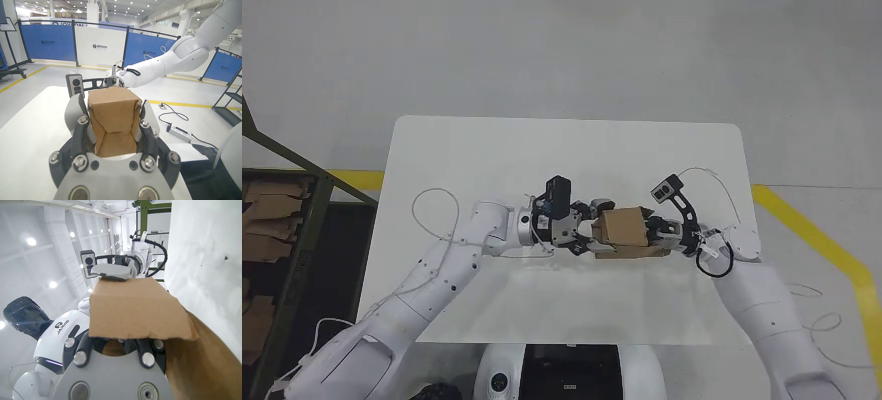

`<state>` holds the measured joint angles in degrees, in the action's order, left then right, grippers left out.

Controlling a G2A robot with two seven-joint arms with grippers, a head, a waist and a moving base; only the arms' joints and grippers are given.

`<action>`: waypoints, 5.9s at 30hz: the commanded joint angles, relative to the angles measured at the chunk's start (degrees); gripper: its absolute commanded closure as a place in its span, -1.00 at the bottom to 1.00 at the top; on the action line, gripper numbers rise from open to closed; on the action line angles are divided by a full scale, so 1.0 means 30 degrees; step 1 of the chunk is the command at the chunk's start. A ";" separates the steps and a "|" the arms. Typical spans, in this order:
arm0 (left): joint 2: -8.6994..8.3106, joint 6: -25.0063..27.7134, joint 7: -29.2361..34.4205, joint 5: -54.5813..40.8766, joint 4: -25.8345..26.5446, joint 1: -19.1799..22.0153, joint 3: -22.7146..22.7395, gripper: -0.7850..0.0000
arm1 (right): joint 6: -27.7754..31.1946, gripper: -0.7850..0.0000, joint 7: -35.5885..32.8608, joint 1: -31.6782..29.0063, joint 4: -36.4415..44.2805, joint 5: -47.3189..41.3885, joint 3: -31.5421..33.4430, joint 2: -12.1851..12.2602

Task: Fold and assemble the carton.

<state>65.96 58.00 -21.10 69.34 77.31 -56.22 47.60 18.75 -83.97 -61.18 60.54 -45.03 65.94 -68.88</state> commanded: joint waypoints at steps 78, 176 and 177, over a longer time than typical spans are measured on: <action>0.1096 -0.2784 0.4256 -0.3763 -0.1499 0.0809 -0.0110 -1.00 | -0.0137 1.00 -0.0656 -0.0403 0.0734 -0.0943 -0.0206 -0.0253; 0.0851 -1.4295 2.2252 -1.3536 0.2560 0.0306 0.1766 -1.00 | 0.3185 1.00 0.4151 -0.1313 0.1844 0.2306 0.0433 -0.0040; 0.0857 -1.4493 2.2368 -1.3456 0.2576 0.0354 0.1744 -1.00 | 0.3203 1.00 0.4159 -0.1331 0.1886 0.2311 0.0433 -0.0037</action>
<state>68.52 15.01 45.76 28.79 85.00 -55.25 52.88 28.33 -71.51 -65.15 66.12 -38.10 67.24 -68.99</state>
